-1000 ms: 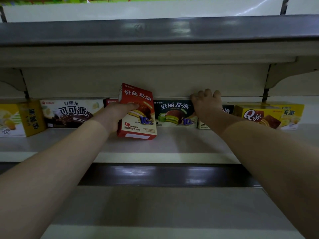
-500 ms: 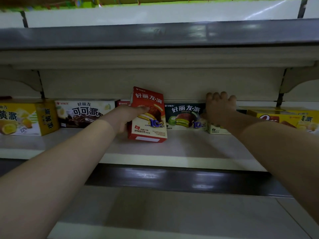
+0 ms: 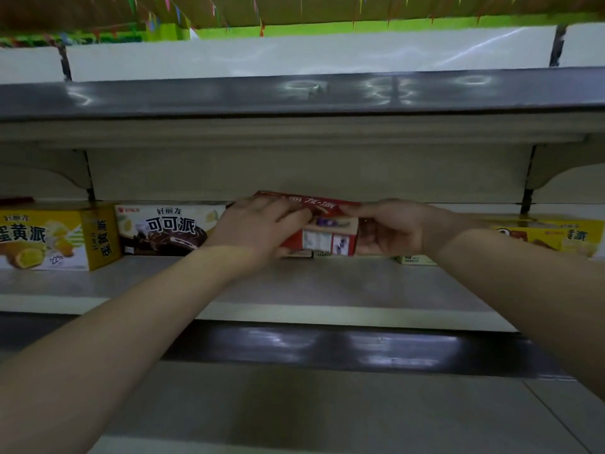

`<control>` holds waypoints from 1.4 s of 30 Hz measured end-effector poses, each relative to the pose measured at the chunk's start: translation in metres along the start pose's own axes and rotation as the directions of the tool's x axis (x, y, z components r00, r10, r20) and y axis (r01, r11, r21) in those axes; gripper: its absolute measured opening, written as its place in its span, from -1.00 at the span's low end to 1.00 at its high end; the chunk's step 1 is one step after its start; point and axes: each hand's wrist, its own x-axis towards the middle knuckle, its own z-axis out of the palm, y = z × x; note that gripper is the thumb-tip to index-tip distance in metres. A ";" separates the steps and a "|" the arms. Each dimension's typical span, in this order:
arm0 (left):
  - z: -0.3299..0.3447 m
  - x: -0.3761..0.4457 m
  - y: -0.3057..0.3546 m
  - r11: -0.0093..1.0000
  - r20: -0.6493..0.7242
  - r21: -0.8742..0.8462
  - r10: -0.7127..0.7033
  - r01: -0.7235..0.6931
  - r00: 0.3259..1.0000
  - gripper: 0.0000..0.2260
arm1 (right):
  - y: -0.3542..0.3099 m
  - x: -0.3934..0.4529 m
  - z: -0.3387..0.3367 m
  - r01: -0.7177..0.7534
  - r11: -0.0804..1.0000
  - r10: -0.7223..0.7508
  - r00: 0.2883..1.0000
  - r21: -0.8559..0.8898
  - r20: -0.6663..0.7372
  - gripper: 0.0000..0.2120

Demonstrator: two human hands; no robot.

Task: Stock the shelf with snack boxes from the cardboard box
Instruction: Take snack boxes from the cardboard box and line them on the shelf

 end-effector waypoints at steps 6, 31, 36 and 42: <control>-0.008 -0.017 -0.014 0.497 0.368 -0.586 -0.540 0.640 0.757 -0.22 | 0.018 -0.009 -0.023 0.300 0.952 -0.302 0.953 0.053 0.019 -0.57; 0.008 -0.037 -0.054 -0.174 0.758 -0.585 -0.465 0.792 0.457 -0.76 | 0.032 0.054 0.057 0.197 0.882 -0.324 0.913 -0.429 -0.248 -0.62; 0.032 -0.034 -0.071 -0.044 0.765 -0.524 -0.464 0.850 0.447 -0.75 | 0.033 0.082 0.064 0.156 0.842 -0.382 0.848 -0.516 -0.367 -0.59; 0.049 -0.035 -0.084 0.207 0.729 -0.479 -0.447 0.853 0.518 -0.58 | 0.035 0.092 0.075 0.147 0.863 -0.382 0.817 -0.484 -0.432 -0.62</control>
